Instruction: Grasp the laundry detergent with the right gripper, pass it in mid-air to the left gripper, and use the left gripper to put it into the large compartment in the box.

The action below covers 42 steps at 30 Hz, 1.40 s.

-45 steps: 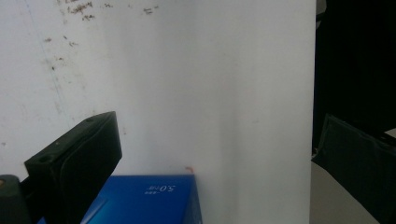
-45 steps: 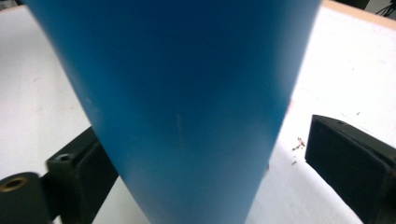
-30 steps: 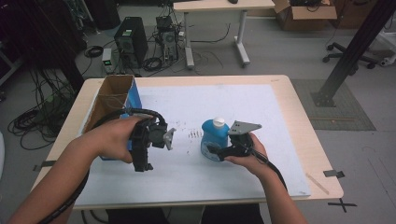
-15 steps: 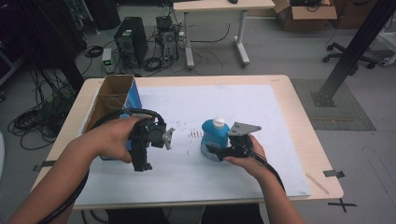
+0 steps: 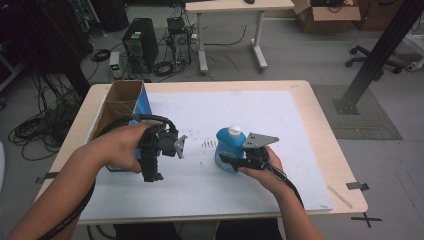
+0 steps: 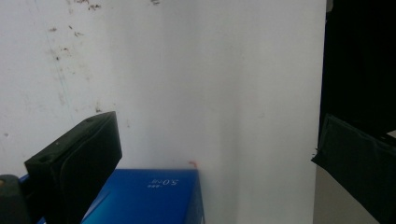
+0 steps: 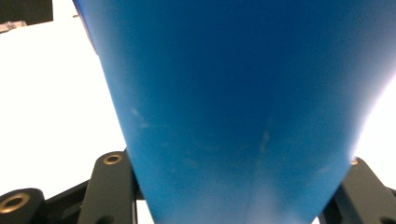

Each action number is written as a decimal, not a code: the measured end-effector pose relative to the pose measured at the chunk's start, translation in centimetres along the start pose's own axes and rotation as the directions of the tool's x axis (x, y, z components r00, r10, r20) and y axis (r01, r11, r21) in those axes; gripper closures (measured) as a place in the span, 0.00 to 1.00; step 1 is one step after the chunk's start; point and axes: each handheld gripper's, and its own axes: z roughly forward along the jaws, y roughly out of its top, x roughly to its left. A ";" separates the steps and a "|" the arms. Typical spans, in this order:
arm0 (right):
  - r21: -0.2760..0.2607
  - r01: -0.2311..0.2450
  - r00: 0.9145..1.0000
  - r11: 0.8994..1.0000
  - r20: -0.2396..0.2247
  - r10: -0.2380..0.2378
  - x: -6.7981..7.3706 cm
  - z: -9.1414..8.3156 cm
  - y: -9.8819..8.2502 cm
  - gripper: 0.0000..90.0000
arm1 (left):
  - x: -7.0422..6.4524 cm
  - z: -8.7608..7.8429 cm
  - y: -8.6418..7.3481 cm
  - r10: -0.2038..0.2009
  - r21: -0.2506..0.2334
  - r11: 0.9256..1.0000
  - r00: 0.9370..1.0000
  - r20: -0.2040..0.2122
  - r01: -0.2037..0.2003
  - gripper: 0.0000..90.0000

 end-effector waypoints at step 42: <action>0.052 0.199 0.930 0.979 -0.326 -0.171 4.3 0.3 4.6 0.51 | 3.1 -3.6 5.3 -0.011 0.007 1.000 0.999 0.034 0.011 0.00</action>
